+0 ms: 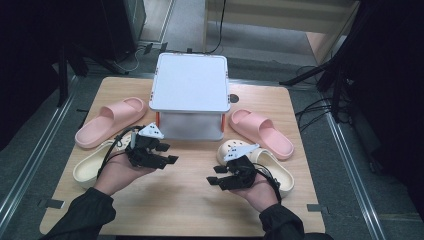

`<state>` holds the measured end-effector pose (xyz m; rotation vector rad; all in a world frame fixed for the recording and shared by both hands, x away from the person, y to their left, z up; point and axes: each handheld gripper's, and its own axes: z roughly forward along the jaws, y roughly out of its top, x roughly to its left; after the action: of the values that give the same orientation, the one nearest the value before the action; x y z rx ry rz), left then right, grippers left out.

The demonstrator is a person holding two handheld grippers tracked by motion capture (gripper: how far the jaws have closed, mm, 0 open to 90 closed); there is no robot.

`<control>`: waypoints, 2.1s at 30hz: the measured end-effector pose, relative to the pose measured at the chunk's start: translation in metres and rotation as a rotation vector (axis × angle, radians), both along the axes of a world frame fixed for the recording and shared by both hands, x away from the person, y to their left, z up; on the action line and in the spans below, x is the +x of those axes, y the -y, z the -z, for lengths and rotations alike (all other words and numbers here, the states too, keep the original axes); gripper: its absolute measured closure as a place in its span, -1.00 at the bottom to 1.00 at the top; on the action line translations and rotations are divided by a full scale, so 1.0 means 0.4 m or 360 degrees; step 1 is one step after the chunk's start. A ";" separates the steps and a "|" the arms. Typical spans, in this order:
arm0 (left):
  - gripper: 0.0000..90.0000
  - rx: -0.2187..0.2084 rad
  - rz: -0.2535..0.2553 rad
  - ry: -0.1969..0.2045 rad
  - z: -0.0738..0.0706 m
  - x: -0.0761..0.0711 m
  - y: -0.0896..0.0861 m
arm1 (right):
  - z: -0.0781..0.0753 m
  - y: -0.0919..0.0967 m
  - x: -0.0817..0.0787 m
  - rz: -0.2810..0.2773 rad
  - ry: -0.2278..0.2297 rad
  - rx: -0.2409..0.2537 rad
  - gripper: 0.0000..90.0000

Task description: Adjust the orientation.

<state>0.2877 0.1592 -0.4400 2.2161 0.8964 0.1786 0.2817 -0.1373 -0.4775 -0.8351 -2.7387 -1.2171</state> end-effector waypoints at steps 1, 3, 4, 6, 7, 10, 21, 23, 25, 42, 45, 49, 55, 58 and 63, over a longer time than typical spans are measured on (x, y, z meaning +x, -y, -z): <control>0.00 0.0003 0.0004 -0.0005 0.003 -0.004 -0.002 | -0.002 0.000 -0.001 0.0003 0.0007 0.0005 0.15; 0.00 -0.0015 0.0002 -0.0022 0.010 -0.012 -0.007 | -0.005 0.000 -0.004 0.0002 0.0025 0.0020 0.14; 0.00 -0.0013 0.0008 -0.0027 0.013 -0.015 -0.008 | -0.005 0.000 -0.006 -0.0001 0.0048 0.0027 0.14; 0.01 0.0000 0.0033 -0.0035 0.019 -0.020 -0.010 | -0.005 -0.001 -0.012 -0.0039 0.0133 0.0032 0.15; 0.01 -0.0003 0.0036 -0.0041 0.021 -0.022 -0.011 | -0.004 -0.001 -0.014 -0.0061 0.0167 0.0033 0.15; 0.00 -0.0013 0.0036 -0.0043 0.027 -0.028 -0.015 | -0.003 -0.001 -0.020 -0.0041 0.0133 0.0015 0.14; 0.03 -0.0007 0.0048 -0.0093 0.028 -0.034 -0.023 | -0.018 0.011 -0.026 -0.0019 0.0065 -0.0005 0.09; 0.04 -0.0005 0.0063 -0.0095 0.027 -0.035 -0.023 | -0.014 0.008 -0.024 -0.0019 0.0054 -0.0019 0.11; 0.04 0.0000 0.0072 -0.0105 0.028 -0.035 -0.021 | -0.012 0.006 -0.020 -0.0024 0.0047 -0.0013 0.12; 0.08 -0.0030 -0.0005 -0.0142 -0.005 -0.080 -0.103 | -0.016 -0.012 -0.009 -0.0065 0.0043 -0.0008 0.08; 0.09 -0.0040 -0.0041 -0.0148 -0.010 -0.093 -0.125 | -0.018 -0.014 -0.007 -0.0079 0.0049 -0.0004 0.08; 0.08 -0.0028 -0.0075 -0.0145 -0.016 -0.111 -0.150 | -0.017 -0.019 -0.003 -0.0090 0.0052 -0.0014 0.08; 0.07 0.0009 -0.0116 -0.0138 -0.024 -0.128 -0.187 | -0.015 -0.022 -0.003 -0.0106 0.0055 -0.0025 0.07; 0.09 0.0024 -0.0139 -0.0123 -0.025 -0.136 -0.213 | -0.015 -0.021 -0.003 -0.0095 0.0051 -0.0032 0.07; 0.11 -0.0017 -0.0196 -0.0122 -0.030 -0.144 -0.262 | -0.014 -0.020 -0.001 -0.0097 0.0052 -0.0031 0.07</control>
<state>0.2302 0.2639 -0.4281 2.1718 1.0744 0.1469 0.2812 -0.1291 -0.4719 -0.7344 -2.7836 -1.2057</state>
